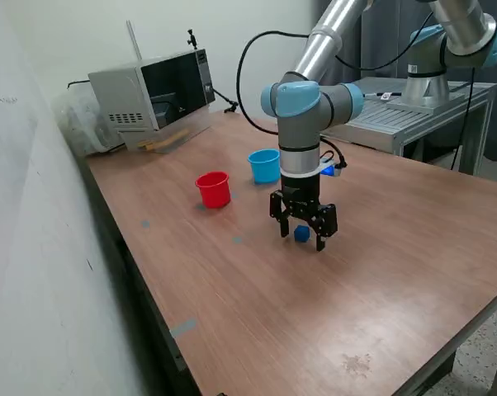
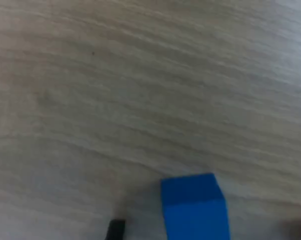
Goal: Place red objects in the red bin, and blue objects in the blue bin.
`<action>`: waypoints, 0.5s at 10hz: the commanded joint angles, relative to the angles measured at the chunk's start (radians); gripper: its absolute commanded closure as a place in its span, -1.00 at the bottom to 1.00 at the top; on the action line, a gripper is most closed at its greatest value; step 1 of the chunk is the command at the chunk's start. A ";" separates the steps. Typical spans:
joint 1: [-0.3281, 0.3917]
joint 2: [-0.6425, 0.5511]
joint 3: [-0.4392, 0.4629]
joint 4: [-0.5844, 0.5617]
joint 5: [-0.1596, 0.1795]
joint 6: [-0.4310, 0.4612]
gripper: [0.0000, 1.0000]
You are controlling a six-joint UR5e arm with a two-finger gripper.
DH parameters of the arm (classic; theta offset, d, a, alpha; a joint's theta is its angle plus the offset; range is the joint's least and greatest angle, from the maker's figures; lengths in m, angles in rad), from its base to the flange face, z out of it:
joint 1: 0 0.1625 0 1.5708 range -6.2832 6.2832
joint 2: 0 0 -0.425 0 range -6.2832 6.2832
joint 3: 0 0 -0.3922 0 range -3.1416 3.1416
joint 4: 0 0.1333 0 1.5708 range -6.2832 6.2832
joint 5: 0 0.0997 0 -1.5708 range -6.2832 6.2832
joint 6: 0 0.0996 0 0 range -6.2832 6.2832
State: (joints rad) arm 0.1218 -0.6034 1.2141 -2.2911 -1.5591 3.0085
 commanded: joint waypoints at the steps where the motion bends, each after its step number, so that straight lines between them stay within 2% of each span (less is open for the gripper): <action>1: -0.014 0.021 -0.002 -0.011 0.002 -0.010 -1.00; 5: -0.027 0.007 -0.002 -0.005 -0.007 -0.017 -1.00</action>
State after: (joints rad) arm 0.1008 -0.5875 1.2118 -2.2990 -1.5626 2.9968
